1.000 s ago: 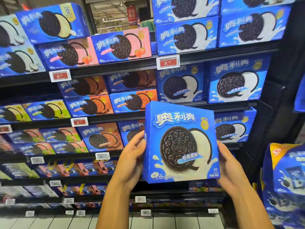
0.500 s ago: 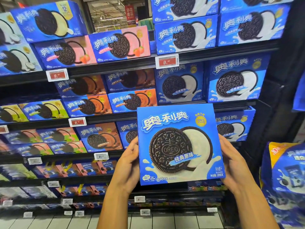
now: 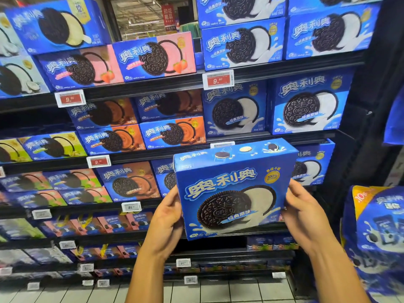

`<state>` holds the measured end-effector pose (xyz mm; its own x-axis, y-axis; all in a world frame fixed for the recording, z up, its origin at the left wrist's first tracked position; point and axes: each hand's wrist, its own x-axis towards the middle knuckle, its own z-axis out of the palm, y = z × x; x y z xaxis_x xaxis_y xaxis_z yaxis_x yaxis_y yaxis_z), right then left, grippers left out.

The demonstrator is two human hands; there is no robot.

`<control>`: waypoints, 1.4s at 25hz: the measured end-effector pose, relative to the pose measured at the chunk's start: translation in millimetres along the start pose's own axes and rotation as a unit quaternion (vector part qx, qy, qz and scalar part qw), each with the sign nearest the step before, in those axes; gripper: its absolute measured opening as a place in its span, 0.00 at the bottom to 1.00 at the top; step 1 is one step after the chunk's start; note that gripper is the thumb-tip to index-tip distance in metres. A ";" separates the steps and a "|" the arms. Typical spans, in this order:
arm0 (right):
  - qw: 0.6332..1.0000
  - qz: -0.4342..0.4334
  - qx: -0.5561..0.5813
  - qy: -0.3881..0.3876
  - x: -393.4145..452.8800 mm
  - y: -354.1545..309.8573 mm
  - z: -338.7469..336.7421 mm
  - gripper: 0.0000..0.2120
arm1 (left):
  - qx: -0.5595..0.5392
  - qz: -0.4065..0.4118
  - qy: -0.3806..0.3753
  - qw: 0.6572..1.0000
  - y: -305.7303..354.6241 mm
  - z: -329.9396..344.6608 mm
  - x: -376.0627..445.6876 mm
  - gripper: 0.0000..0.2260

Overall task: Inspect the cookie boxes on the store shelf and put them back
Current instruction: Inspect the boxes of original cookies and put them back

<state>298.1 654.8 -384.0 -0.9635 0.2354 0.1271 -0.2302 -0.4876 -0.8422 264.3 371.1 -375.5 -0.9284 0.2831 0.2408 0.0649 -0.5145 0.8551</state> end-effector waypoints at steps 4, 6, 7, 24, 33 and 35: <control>0.998 -0.039 0.038 0.009 0.0 6.0 10.4 0.17 | -0.003 0.034 0.075 0.997 -2.0 -0.8 3.0 0.12; 0.998 -0.051 0.042 0.008 -1.1 5.9 13.5 0.20 | 0.005 0.035 0.094 0.995 -4.0 -3.6 4.7 0.16; 0.997 -0.055 0.047 0.005 -2.0 5.5 14.5 0.20 | 0.004 0.034 0.100 0.994 -3.4 -4.6 5.3 0.19; 1.000 0.010 -0.026 0.004 -10.2 -6.5 7.4 0.16 | 0.050 -0.048 0.120 0.990 3.7 -6.5 -4.7 0.11; 0.999 0.032 0.027 0.023 -18.5 -11.1 9.4 0.18 | 0.000 -0.071 0.108 0.992 8.9 4.9 -14.9 0.15; 0.998 0.053 0.035 0.024 -19.0 -12.9 11.8 0.22 | -0.027 -0.077 0.112 0.990 12.6 7.5 -15.7 0.18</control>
<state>317.8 646.7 -369.3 -0.9758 0.2185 0.0115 -0.1369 -0.5687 -0.8111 282.4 366.2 -365.1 -0.9841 0.1774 -0.0045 -0.0982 -0.5233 0.8465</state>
